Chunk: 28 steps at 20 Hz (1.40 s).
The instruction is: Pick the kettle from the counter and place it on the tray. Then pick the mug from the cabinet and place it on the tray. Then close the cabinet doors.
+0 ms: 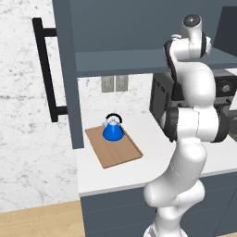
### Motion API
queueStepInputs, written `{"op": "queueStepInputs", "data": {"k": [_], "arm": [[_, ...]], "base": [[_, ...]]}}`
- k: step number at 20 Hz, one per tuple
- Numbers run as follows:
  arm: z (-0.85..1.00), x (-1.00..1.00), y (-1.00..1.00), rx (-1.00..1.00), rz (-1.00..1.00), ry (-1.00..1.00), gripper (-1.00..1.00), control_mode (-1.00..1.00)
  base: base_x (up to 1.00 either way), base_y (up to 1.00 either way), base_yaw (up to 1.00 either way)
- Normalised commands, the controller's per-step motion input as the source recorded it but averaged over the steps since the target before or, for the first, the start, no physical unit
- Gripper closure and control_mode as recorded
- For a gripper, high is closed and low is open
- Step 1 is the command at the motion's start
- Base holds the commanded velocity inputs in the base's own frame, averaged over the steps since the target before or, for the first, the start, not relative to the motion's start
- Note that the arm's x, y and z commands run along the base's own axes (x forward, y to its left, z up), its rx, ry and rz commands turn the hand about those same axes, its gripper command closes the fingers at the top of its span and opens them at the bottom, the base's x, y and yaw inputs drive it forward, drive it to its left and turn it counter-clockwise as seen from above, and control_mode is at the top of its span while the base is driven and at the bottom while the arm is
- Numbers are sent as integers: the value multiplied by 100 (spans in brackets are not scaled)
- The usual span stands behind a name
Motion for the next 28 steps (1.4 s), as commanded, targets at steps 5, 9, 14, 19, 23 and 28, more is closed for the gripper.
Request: {"op": "queueStepInputs", "data": {"k": [5,9,14,19,23,28], "arm": [[0,27,-1,0,0,0,-100,-100],[0,21,0,0,0,0,-100,-100],[-4,9,-1,-1,0,0,-100,-100],[-12,9,-6,-3,-1,0,100,-100],[-11,7,-13,-4,-2,-3,100,-100],[-2,3,-14,-5,-3,-8,100,-100]], "base": [[0,0,0],[0,0,0],[0,0,0],[0,0,0],[0,0,0],[0,0,0]]}}
